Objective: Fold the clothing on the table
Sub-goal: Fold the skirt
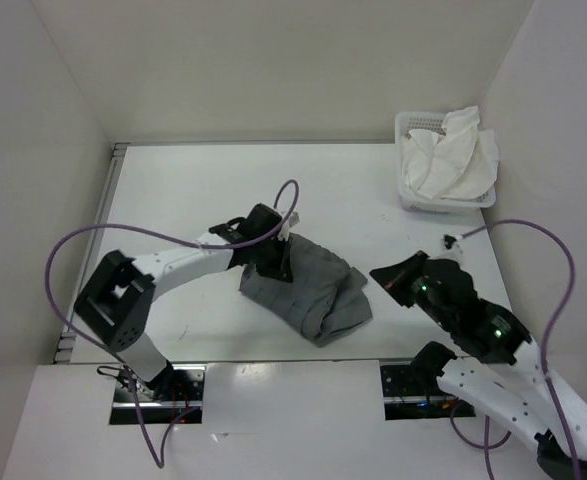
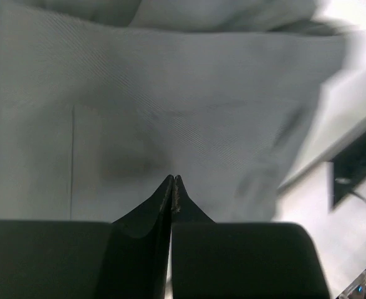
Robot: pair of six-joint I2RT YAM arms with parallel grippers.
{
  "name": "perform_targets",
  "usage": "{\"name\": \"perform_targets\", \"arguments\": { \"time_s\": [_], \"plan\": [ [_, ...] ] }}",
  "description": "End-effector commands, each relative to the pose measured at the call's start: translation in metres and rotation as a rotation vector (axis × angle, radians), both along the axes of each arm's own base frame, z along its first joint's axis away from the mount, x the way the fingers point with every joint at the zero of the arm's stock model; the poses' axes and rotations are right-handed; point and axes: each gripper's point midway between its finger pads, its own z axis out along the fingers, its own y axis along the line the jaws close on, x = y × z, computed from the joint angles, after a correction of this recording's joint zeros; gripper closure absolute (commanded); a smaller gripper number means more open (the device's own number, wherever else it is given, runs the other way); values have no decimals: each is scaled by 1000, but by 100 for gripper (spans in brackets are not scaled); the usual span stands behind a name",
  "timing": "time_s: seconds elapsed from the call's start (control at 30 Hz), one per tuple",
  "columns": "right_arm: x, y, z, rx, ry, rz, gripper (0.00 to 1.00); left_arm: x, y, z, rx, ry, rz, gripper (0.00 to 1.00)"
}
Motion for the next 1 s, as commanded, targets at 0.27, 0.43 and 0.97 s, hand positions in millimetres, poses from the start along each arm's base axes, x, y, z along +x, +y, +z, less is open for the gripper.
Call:
{"name": "perform_targets", "arguments": {
  "time_s": [0.27,0.43,0.97],
  "plan": [
    [-9,-34,19,69,-68,-93,99,34,-11,-112,178,171,67,100],
    [-6,-29,18,54,-70,-76,99,75,7,-113,67,230,212,100],
    [-5,-25,15,27,-80,-40,97,131,72,-73,-59,170,429,99]
  ]
}}
